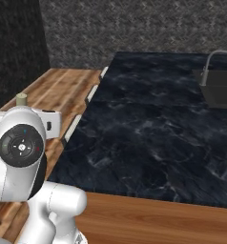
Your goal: Get the candle and the liquor from the cabinet and move them to the dining counter.
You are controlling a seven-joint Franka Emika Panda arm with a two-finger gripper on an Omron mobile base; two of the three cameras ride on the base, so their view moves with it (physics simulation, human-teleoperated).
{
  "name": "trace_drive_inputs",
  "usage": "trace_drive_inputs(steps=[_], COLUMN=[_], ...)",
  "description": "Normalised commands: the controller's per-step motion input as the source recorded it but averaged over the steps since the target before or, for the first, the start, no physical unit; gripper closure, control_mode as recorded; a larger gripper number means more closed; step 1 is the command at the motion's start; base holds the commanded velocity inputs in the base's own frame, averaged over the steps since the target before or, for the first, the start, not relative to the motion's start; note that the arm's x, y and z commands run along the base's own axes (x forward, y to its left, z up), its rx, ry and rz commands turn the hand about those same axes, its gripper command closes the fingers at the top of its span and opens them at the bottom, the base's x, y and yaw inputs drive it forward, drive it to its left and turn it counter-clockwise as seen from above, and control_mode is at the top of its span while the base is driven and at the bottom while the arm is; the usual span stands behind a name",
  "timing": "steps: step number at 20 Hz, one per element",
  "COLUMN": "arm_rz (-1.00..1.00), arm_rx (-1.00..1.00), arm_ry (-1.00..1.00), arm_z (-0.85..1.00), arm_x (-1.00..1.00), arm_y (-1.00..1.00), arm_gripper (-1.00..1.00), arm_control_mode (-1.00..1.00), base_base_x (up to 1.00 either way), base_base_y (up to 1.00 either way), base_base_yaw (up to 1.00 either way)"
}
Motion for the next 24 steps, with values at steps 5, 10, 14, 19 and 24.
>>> trace_drive_inputs(steps=[5,10,14,19,24], arm_rz=[0.00,0.00,0.07,0.14,0.17], arm_rx=[0.00,0.02,0.02,0.00,0.00], arm_ry=[0.02,0.06,0.02,0.00,0.02], arm_z=[0.00,-0.02,-0.07,-0.16,-0.22], arm_x=[0.01,0.16,0.28,0.33,0.40], arm_y=[0.00,-0.11,-0.22,-0.27,-0.26], arm_gripper=[1.00,1.00,1.00,1.00,1.00], arm_control_mode=[-1.00,-1.00,-1.00,-1.00,-1.00], base_base_x=[0.00,0.00,0.00,0.00,0.00], base_base_y=[0.00,0.00,0.00,0.00,0.00], base_base_yaw=[0.00,0.00,0.00,0.00,0.00])
